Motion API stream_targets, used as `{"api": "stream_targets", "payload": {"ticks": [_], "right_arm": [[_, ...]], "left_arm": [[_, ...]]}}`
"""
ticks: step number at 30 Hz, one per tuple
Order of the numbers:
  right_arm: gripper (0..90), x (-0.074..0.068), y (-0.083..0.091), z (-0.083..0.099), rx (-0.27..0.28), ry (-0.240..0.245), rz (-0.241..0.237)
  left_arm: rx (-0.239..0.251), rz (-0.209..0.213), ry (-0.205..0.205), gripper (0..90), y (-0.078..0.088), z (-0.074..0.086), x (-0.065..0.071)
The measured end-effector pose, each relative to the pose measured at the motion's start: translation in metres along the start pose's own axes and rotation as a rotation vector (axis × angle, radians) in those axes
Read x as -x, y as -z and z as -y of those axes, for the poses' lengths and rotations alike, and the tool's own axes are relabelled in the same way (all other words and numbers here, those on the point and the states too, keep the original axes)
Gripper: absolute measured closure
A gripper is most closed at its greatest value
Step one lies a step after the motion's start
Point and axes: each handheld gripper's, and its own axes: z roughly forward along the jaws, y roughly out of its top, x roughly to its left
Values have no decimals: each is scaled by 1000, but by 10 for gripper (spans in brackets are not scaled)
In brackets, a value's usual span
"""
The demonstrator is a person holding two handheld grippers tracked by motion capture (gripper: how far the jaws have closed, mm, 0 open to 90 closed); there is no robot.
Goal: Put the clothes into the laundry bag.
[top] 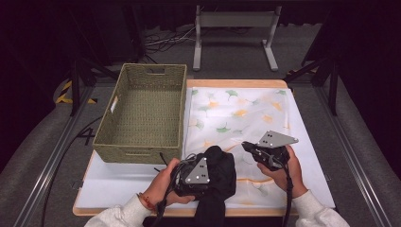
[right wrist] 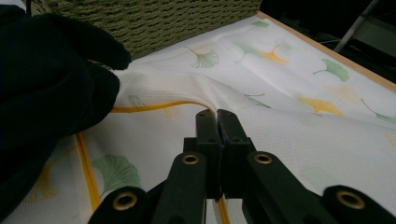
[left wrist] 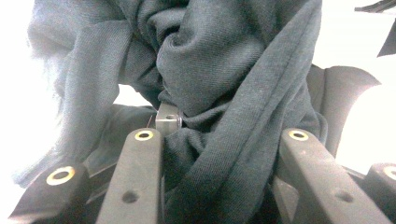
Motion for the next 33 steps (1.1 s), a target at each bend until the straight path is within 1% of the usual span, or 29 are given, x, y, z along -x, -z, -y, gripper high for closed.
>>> {"api": "stream_targets", "payload": {"ticks": [2,3,6,9,13,15,16,17,18,19,20,22,25,26,27,28,29,30,31,32,33], "right_arm": [[891,0,0,-1,6,1,2],[891,0,1,-2,13,-3,3],[891,0,3,-4,32,0,3],[890,0,4,-6,44,-2,1],[891,0,6,-8,50,2,-4],[891,-1,6,-8,51,8,-6],[891,-1,6,-8,51,8,-6],[891,-2,6,-9,52,10,-9],[891,-3,7,-9,54,16,-10],[891,-3,7,-9,54,16,-10],[891,-4,8,-10,57,18,-14],[891,-6,8,-11,57,25,-13],[891,-5,9,-12,59,19,-13],[891,-4,9,-12,57,19,-12],[891,-4,8,-11,49,19,-12],[891,-4,7,-11,45,22,-9],[891,-5,7,-11,48,22,-11],[891,-5,6,-11,48,24,-9],[891,-6,7,-12,51,27,-11],[891,-6,7,-12,52,26,-12],[891,-7,8,-13,58,27,-12]], "left_arm": [[9,10,-14,652,-3,-7,1],[14,14,-10,652,-6,-10,1],[6,21,-19,653,-16,-18,-1],[-18,30,-17,652,-32,-24,-6],[-57,42,12,652,-51,-25,-14],[-86,35,21,652,-60,-26,-16],[-86,35,21,651,-60,-26,-16],[-98,43,31,651,-63,-26,-18],[-94,49,41,651,-65,-27,-19],[-94,49,41,651,-65,-27,-19],[-84,51,38,651,-65,-28,-18],[-60,57,19,651,-60,-32,-15],[-28,66,-10,650,-50,-39,-8],[-16,77,-21,650,-48,-41,-7],[-11,96,-25,651,-46,-43,-5],[-20,109,-39,650,-45,-46,-4],[-46,109,-54,650,-48,-48,-1],[-67,105,-53,650,-52,-49,-1],[-85,105,-46,648,-55,-49,-3],[-100,99,-23,648,-61,-47,-6],[-113,91,-11,647,-65,-46,-10]]}}
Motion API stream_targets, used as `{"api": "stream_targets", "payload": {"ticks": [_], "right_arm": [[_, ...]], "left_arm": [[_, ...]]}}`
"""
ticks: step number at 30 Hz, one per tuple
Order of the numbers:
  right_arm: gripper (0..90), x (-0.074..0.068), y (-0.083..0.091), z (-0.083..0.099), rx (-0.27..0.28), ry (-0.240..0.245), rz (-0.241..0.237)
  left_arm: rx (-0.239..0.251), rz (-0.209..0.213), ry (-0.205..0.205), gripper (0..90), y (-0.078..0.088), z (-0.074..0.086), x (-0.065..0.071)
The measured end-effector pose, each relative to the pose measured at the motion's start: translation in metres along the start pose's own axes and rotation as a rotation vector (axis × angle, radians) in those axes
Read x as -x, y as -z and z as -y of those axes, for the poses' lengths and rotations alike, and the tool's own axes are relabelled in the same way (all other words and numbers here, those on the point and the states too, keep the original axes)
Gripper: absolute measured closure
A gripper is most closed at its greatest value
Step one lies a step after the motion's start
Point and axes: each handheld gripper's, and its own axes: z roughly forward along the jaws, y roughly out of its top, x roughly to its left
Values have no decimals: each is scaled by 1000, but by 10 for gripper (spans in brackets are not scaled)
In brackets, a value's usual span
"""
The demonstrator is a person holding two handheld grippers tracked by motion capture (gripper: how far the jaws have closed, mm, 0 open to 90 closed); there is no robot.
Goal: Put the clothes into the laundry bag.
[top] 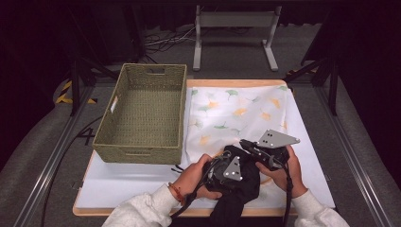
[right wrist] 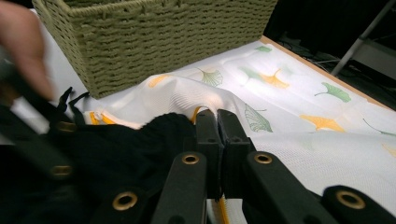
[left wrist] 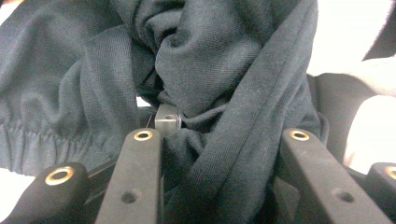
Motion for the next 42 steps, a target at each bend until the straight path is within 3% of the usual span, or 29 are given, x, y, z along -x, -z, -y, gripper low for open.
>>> {"api": "stream_targets", "payload": {"ticks": [3,7,9,12,17,18,20,23,25,27,30,32,38,42], "right_arm": [[891,-2,2,-2,10,6,-5],[891,-7,3,-4,17,19,-28],[891,-9,4,-5,19,25,-36],[891,-12,5,-5,18,30,-44],[891,-13,7,-4,16,30,-58],[891,-14,7,-3,13,30,-65],[891,-15,6,-3,9,36,-70],[891,-17,5,-2,1,38,-77],[891,-18,4,-1,-5,42,-80],[891,-18,3,-1,-8,43,-81],[891,-18,1,1,-14,43,-80],[891,-15,1,2,-18,38,-75],[891,-13,1,6,-31,33,-66],[890,-12,2,8,-41,39,-59]], "left_arm": [[-15,-3,66,643,-7,4,-12],[-31,-34,97,631,-9,7,-20],[-37,-39,150,622,-10,11,-27],[-31,-47,182,600,-11,15,-32],[-32,-124,229,603,-8,23,-40],[-32,-124,229,603,-8,23,-40],[-11,-156,286,602,-6,26,-44],[-6,-199,316,600,-5,30,-49],[-5,-228,324,593,-5,32,-52],[-3,-214,327,582,-5,34,-55],[-6,-217,308,527,-6,34,-52],[9,-228,277,444,-3,35,-48],[85,-205,238,289,21,41,-37],[146,-187,214,276,42,51,-23]]}}
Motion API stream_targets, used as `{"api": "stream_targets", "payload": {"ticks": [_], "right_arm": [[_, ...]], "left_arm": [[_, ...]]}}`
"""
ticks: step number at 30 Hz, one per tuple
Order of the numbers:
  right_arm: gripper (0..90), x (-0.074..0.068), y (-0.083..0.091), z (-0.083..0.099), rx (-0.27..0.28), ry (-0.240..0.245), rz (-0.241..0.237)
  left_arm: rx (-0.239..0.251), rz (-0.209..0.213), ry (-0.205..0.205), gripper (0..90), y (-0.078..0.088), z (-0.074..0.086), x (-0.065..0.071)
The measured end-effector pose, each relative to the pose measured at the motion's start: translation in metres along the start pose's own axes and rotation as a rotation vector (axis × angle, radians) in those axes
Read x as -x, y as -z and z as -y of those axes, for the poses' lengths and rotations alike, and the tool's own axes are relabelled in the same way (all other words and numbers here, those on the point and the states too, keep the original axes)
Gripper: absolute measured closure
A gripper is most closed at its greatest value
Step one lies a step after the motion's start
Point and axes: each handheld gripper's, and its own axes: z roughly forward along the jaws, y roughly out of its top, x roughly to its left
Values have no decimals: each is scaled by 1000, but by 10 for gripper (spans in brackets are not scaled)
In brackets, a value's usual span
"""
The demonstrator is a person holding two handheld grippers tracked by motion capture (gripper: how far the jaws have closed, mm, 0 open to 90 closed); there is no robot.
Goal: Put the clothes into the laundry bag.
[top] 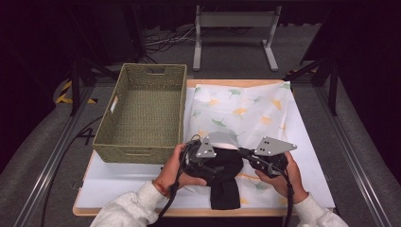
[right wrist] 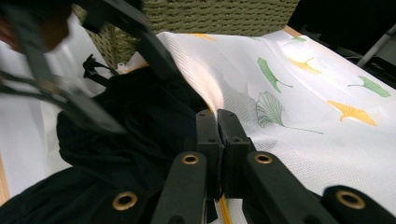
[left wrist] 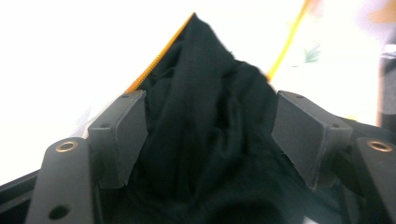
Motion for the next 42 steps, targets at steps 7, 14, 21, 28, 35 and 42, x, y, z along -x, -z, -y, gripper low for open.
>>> {"api": "stream_targets", "payload": {"ticks": [7,14,21,28,35,42], "right_arm": [[889,-4,-1,5,-23,8,-18],[888,-8,-3,9,-36,9,-28],[887,-8,-7,14,-56,13,-44],[887,-8,-5,18,-58,10,-49],[890,-9,-3,19,-63,12,-44],[890,-8,3,17,-47,18,-41]], "left_arm": [[-31,65,-46,339,10,27,28],[-67,88,-33,264,-7,36,38],[-135,84,-31,182,-40,36,42],[-134,88,-12,389,-46,38,37],[-176,73,-67,779,-38,33,32],[-115,19,-135,800,-18,19,32]]}}
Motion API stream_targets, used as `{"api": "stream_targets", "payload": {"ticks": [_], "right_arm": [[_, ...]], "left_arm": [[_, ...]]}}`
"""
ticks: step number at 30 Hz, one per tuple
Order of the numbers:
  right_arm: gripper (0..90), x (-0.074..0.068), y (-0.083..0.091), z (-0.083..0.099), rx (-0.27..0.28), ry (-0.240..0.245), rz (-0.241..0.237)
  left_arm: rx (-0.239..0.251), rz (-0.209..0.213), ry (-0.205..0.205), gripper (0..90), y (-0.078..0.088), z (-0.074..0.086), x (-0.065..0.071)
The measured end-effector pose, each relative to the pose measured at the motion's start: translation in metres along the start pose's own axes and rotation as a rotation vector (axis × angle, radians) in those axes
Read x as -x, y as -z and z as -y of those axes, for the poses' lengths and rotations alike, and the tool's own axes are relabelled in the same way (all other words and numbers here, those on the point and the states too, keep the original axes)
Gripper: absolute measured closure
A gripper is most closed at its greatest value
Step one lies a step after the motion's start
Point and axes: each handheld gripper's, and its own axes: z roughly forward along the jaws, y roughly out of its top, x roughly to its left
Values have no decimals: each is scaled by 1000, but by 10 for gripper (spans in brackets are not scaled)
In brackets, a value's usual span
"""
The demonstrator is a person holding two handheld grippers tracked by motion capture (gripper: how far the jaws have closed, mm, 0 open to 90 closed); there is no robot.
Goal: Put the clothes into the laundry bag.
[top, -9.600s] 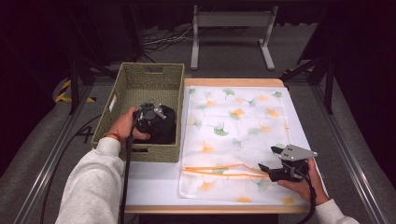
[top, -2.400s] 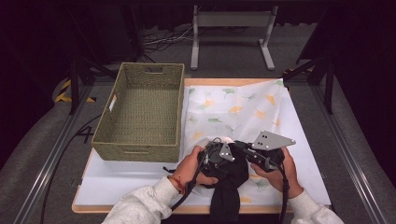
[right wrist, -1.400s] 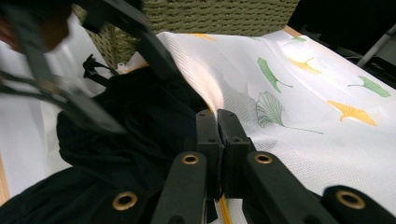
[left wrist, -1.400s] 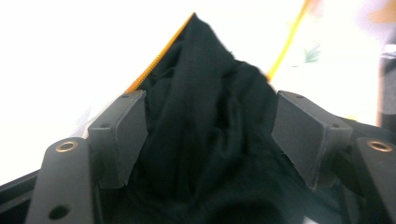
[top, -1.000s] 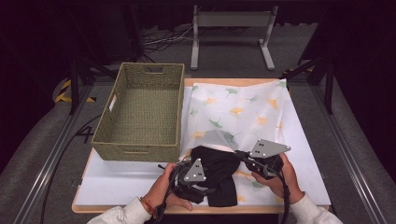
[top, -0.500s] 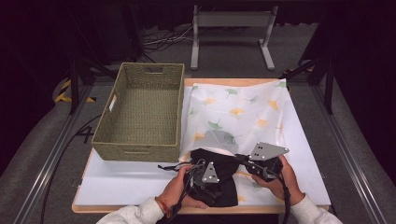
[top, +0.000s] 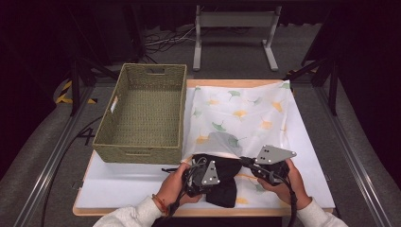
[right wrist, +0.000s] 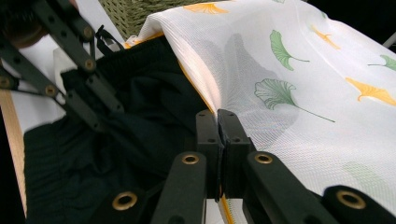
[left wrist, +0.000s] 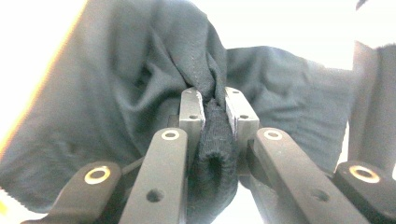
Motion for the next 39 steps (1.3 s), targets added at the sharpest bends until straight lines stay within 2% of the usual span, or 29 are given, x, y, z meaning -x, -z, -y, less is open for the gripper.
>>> {"api": "stream_targets", "payload": {"ticks": [6,7,9,14,18,22,23,25,27,29,32,33,35,37,39], "right_arm": [[890,1,4,-5,26,-6,-4],[890,1,6,-7,37,-11,-7],[891,0,7,-9,46,-8,-7],[891,-1,9,-10,54,-11,-21],[891,-1,7,-8,44,-16,-28],[891,-1,3,-4,19,-17,-31],[891,-1,2,-3,15,-18,-29],[891,-2,2,-3,10,-18,-29],[891,-2,2,-3,8,-16,-33],[891,-3,2,-3,2,-13,-35],[892,-4,0,-1,-14,-7,-37],[892,-4,-1,0,-19,-8,-41],[892,-3,-1,2,-23,-12,-42],[892,-2,0,2,-25,-14,-42],[891,0,-1,3,-28,-20,-37]], "left_arm": [[49,-48,23,801,-1,-12,-14],[53,-49,25,801,-3,-15,-16],[56,-75,20,801,-9,-21,-19],[69,-109,44,801,-24,-28,-25],[79,-144,73,802,-37,-28,-31],[75,-158,96,802,-44,-27,-36],[65,-143,104,802,-46,-25,-37],[66,-159,105,801,-47,-22,-37],[70,-162,132,800,-48,-21,-41],[72,-187,160,800,-50,-19,-44],[37,-195,148,801,-56,-17,-42],[22,-195,141,801,-57,-18,-41],[31,-178,147,797,-56,-17,-42],[29,-121,139,775,-52,-15,-43],[29,-84,128,711,-44,-13,-42]]}}
